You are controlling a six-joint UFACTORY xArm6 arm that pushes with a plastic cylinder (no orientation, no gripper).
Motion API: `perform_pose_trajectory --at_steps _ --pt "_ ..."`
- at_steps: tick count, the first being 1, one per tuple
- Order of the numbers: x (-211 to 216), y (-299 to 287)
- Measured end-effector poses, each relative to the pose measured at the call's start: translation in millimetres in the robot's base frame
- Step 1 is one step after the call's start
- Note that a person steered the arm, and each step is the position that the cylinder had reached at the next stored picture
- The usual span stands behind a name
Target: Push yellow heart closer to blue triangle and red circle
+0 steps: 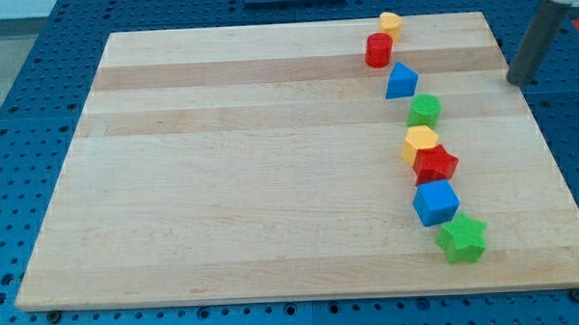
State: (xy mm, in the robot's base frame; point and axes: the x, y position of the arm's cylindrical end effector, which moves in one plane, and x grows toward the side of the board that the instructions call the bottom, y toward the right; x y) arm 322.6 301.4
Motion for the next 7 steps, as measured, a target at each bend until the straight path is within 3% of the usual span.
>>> perform_pose_trajectory --at_steps 2,5,7 --pt "-121.7 -2.8" --pt "-130.5 -12.7" --pt "-130.5 -71.8"
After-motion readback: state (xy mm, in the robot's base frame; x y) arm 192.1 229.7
